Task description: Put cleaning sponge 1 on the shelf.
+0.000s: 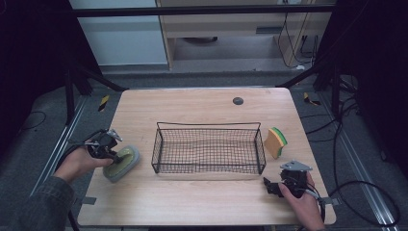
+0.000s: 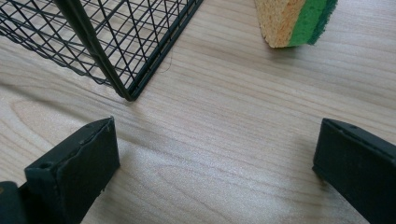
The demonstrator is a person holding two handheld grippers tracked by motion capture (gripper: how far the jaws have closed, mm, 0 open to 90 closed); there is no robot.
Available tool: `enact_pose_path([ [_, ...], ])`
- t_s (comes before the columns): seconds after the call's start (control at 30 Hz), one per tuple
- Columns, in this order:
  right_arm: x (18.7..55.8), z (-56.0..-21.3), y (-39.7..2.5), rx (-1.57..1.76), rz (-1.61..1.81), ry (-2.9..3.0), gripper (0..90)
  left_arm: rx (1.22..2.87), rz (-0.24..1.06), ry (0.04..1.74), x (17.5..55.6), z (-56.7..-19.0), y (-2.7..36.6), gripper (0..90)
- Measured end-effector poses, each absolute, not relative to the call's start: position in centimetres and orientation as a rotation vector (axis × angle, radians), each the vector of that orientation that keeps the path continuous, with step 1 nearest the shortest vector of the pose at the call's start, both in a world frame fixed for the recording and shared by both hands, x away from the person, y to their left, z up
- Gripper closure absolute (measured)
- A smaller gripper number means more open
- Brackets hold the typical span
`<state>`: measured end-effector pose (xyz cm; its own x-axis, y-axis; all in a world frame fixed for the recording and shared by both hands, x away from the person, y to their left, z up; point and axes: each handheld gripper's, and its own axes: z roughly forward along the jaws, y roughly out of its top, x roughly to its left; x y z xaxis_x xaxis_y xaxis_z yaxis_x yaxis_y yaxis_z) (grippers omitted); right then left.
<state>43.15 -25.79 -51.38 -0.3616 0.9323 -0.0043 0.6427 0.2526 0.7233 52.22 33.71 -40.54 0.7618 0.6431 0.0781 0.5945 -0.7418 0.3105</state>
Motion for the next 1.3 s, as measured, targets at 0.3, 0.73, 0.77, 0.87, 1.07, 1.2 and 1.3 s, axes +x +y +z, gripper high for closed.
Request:
enact_pose_path([
  [0.3,43.1,-51.4,-25.7,1.436,0.896,2.096,0.5,2.651,0.358,0.882,51.3,-38.3,33.8,70.2],
  [0.73,43.2,-51.4,-25.7,1.428,0.896,2.099,0.4,2.63,0.504,0.722,50.8,-34.2,31.6,70.2],
  [0.77,43.2,-51.4,-25.7,1.428,0.896,2.099,0.4,2.632,0.513,0.711,50.7,-33.9,31.3,70.2],
  [0.87,43.2,-51.4,-25.7,1.427,0.896,2.1,0.5,2.642,0.539,0.663,50.7,-32.9,30.1,70.2],
  [1.07,43.2,-51.4,-25.7,1.421,0.896,2.103,0.5,2.649,0.57,0.605,50.8,-31.8,28.3,70.2],
  [1.2,43.2,-51.4,-25.7,1.421,0.896,2.104,0.5,2.659,0.59,0.563,50.9,-31.0,27.0,70.2],
  [1.3,43.2,-51.4,-25.7,1.421,0.897,2.104,0.5,2.661,0.6,0.539,51.0,-30.5,26.1,70.2],
])
